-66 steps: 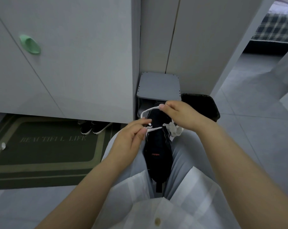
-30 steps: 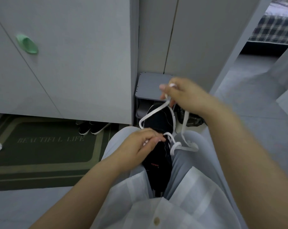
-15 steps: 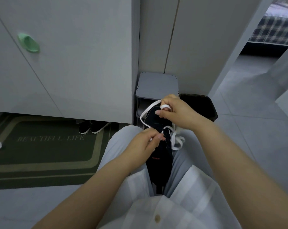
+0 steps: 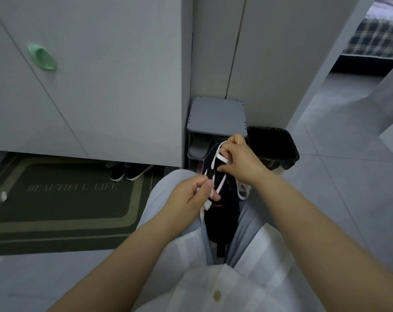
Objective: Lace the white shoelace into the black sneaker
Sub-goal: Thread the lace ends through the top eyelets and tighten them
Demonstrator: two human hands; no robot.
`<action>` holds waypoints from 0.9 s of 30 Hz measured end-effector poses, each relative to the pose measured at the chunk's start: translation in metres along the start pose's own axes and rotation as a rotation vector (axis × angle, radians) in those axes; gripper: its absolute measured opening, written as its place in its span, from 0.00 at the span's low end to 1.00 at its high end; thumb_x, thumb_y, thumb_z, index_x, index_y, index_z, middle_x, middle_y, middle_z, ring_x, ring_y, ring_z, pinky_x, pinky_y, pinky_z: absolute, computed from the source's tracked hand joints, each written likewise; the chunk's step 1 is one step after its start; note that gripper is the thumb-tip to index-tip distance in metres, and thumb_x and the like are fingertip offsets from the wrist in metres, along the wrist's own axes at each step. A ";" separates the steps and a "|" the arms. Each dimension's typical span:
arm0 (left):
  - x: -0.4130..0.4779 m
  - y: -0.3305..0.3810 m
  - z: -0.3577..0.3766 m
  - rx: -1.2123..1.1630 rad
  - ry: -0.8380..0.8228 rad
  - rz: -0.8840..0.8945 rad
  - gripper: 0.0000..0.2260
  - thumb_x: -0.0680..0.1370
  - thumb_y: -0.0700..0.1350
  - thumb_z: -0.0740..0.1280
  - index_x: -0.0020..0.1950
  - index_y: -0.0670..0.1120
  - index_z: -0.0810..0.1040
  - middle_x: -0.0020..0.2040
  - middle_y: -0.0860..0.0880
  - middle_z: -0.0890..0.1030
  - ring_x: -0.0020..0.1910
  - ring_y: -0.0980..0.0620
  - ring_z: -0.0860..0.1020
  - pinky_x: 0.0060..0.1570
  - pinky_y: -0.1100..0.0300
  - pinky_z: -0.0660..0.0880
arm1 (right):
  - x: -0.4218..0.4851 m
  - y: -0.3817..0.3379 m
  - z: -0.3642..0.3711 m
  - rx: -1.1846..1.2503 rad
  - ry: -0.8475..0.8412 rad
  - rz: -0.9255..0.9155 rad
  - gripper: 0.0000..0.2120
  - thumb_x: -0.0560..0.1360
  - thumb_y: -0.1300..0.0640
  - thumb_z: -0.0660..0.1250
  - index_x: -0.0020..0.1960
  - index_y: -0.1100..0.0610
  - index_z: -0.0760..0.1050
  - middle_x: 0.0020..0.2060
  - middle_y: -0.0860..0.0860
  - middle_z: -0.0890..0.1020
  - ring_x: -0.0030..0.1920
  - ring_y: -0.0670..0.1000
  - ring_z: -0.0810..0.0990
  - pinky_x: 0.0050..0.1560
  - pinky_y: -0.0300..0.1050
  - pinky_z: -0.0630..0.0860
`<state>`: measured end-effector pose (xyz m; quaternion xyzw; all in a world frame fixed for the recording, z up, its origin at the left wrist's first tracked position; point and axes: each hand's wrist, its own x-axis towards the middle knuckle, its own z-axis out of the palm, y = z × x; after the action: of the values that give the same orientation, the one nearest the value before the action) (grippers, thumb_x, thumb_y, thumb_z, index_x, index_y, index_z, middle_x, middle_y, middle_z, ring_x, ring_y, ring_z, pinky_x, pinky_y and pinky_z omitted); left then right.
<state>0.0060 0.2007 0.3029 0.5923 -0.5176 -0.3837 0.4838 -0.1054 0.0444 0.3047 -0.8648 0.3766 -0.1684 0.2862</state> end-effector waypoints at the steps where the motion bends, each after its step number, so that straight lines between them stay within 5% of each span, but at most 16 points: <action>1: -0.002 -0.001 -0.002 -0.007 -0.005 0.011 0.16 0.81 0.44 0.56 0.37 0.41 0.75 0.35 0.53 0.81 0.43 0.57 0.80 0.50 0.66 0.74 | 0.000 0.002 0.002 0.007 0.030 0.011 0.25 0.64 0.66 0.76 0.32 0.52 0.59 0.45 0.49 0.64 0.35 0.41 0.64 0.37 0.25 0.65; 5: 0.005 -0.005 -0.016 -0.044 0.116 -0.034 0.18 0.81 0.40 0.55 0.30 0.43 0.67 0.24 0.52 0.71 0.30 0.54 0.76 0.41 0.66 0.76 | -0.003 0.003 -0.002 0.074 0.088 0.071 0.22 0.64 0.63 0.77 0.31 0.52 0.62 0.38 0.46 0.67 0.32 0.44 0.66 0.34 0.28 0.66; 10: 0.020 -0.014 -0.019 0.186 0.178 -0.201 0.16 0.80 0.43 0.57 0.32 0.45 0.63 0.28 0.50 0.68 0.26 0.56 0.69 0.25 0.73 0.65 | -0.010 0.001 -0.026 0.166 0.098 0.199 0.12 0.71 0.65 0.67 0.39 0.51 0.67 0.42 0.52 0.80 0.37 0.48 0.76 0.42 0.44 0.74; 14: 0.035 -0.014 -0.014 0.452 0.041 -0.249 0.11 0.78 0.53 0.61 0.46 0.46 0.66 0.42 0.51 0.75 0.40 0.53 0.74 0.34 0.64 0.65 | -0.021 -0.007 -0.057 0.196 0.088 0.252 0.07 0.75 0.63 0.62 0.45 0.55 0.77 0.34 0.50 0.83 0.33 0.43 0.80 0.32 0.30 0.72; 16: 0.042 -0.007 -0.008 0.659 -0.045 -0.233 0.16 0.77 0.56 0.62 0.54 0.44 0.66 0.45 0.50 0.74 0.45 0.51 0.74 0.37 0.61 0.63 | -0.024 -0.014 -0.067 0.129 0.016 0.242 0.11 0.76 0.60 0.60 0.42 0.57 0.81 0.34 0.51 0.83 0.34 0.46 0.80 0.32 0.33 0.72; 20: 0.048 -0.008 -0.001 1.061 -0.116 -0.052 0.16 0.79 0.54 0.58 0.49 0.42 0.74 0.46 0.44 0.78 0.49 0.45 0.76 0.44 0.58 0.66 | -0.020 -0.027 -0.059 0.096 -0.124 0.224 0.11 0.76 0.56 0.61 0.40 0.54 0.82 0.31 0.46 0.79 0.31 0.42 0.75 0.32 0.36 0.68; 27: 0.019 -0.022 -0.006 0.858 -0.307 0.338 0.17 0.78 0.54 0.60 0.41 0.42 0.79 0.50 0.48 0.73 0.51 0.51 0.71 0.53 0.61 0.68 | -0.011 -0.014 -0.027 -0.079 -0.113 0.170 0.16 0.75 0.53 0.64 0.32 0.56 0.65 0.29 0.49 0.69 0.30 0.46 0.67 0.32 0.41 0.63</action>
<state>0.0204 0.1825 0.2838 0.5826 -0.7834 -0.1344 0.1696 -0.1182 0.0503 0.3332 -0.8484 0.4383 -0.0795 0.2861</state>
